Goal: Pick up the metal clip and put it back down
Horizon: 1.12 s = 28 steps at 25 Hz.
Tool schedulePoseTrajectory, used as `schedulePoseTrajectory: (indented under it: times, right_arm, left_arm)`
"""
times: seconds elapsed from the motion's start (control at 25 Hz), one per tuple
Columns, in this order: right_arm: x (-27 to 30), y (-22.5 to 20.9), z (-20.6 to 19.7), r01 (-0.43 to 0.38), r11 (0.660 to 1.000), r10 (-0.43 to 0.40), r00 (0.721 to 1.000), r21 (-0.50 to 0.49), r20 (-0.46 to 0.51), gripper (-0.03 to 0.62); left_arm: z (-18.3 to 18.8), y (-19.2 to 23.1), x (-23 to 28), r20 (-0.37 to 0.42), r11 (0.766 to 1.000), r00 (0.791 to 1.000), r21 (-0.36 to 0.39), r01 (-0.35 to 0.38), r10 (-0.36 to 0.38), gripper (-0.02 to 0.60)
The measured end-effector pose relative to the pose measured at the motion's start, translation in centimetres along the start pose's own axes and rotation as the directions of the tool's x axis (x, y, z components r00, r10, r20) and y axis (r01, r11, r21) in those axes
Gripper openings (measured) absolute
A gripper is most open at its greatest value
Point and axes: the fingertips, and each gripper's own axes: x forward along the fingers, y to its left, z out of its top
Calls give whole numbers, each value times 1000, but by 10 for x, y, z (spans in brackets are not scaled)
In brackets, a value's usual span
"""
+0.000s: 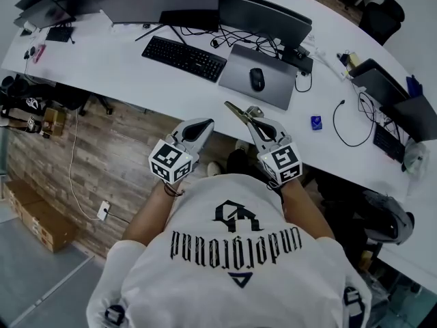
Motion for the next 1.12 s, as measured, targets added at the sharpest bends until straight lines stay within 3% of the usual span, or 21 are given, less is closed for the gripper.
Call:
schedulePoseTrajectory:
  times: [0.6,1.12]
  right_arm:
    - [47,-47,-30,-90,996,90,993,9,-76,20]
    - [86,-72,-84,-187,981,192,968,45,-163,20]
  left_arm:
    - [-10,43,45,-31,996,998,-56,-63,61,12]
    - [-45,73,89,-117,990,990,-109,-93,80,12]
